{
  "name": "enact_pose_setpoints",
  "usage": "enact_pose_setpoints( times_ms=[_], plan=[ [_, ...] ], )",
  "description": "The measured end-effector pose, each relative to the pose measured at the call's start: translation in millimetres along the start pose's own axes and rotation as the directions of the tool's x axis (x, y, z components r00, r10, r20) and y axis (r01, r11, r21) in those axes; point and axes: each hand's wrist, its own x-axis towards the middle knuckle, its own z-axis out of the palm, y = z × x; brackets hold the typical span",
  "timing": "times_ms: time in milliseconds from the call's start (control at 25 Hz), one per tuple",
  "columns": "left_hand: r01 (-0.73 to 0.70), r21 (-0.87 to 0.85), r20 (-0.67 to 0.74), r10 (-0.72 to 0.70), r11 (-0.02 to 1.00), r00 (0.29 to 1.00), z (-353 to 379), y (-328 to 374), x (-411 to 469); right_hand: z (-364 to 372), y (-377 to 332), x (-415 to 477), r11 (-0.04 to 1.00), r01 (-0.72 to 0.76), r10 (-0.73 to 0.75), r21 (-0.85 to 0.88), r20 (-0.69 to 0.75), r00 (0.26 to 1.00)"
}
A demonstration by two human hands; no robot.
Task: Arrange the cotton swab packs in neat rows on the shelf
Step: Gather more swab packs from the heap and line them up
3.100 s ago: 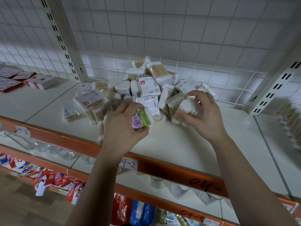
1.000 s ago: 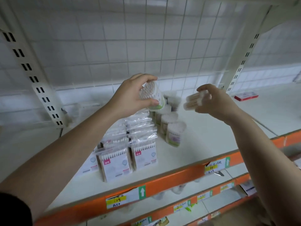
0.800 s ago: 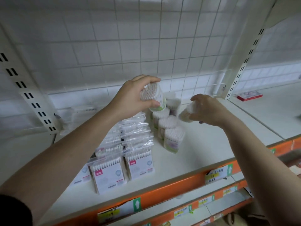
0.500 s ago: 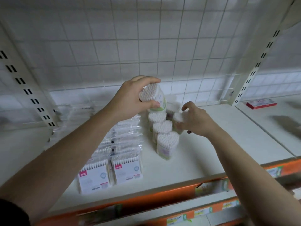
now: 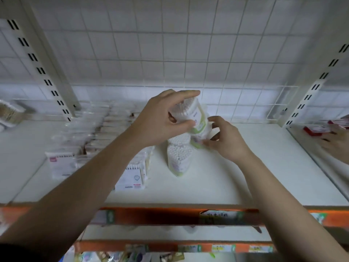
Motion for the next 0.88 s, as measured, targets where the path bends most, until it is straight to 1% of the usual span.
enact_pose_setpoints(
  times_ms=[160, 280, 360, 440, 480, 560, 640, 760, 880],
  plan=[
    [0.011, 0.020, 0.048, -0.012, 1.000, 0.999, 26.0, 15.2, -7.8, -3.7, 27.3, -5.8, 0.999, -0.036, 0.034, -0.024, -0.066, 0.997],
    [0.027, 0.056, 0.087, -0.032, 0.998, 0.996, 45.2, 18.5, -10.1, 0.6, 50.7, -8.2, 0.995, -0.064, 0.058, -0.078, -0.076, 0.995],
    [0.038, 0.092, 0.100, -0.048, 0.995, 0.994, 54.7, 21.6, -12.3, 4.2, 58.8, -7.9, 0.995, -0.053, 0.046, -0.088, -0.076, 0.996],
    [0.043, 0.161, 0.091, -0.058, 0.986, 0.994, 62.4, 22.7, -16.3, 6.7, 61.6, -6.9, 0.995, -0.025, 0.018, -0.092, -0.072, 0.997],
    [0.037, 0.224, 0.077, -0.056, 0.974, 0.995, 66.7, 22.0, -19.1, 7.9, 62.8, -7.2, 0.994, -0.005, -0.002, -0.112, -0.070, 0.998],
    [0.034, 0.378, 0.052, -0.058, 0.925, 0.997, 74.0, 20.4, -24.7, 9.0, 62.8, -7.7, 0.990, 0.021, -0.030, -0.137, -0.066, 0.997],
    [0.026, 0.497, 0.083, -0.077, 0.867, 0.994, 79.5, 19.8, -28.5, 9.4, 62.6, -7.4, 0.991, 0.032, -0.041, -0.134, -0.069, 0.997],
    [-0.012, 0.581, 0.168, -0.106, 0.814, 0.980, 86.2, 17.7, -31.7, 10.0, 64.3, -6.6, 0.988, 0.039, -0.048, -0.148, -0.060, 0.997],
    [0.006, 0.586, 0.148, -0.114, 0.810, 0.982, 87.9, 17.4, -31.6, 10.7, 64.6, -6.6, 0.988, 0.037, -0.047, -0.148, -0.060, 0.997]
  ],
)
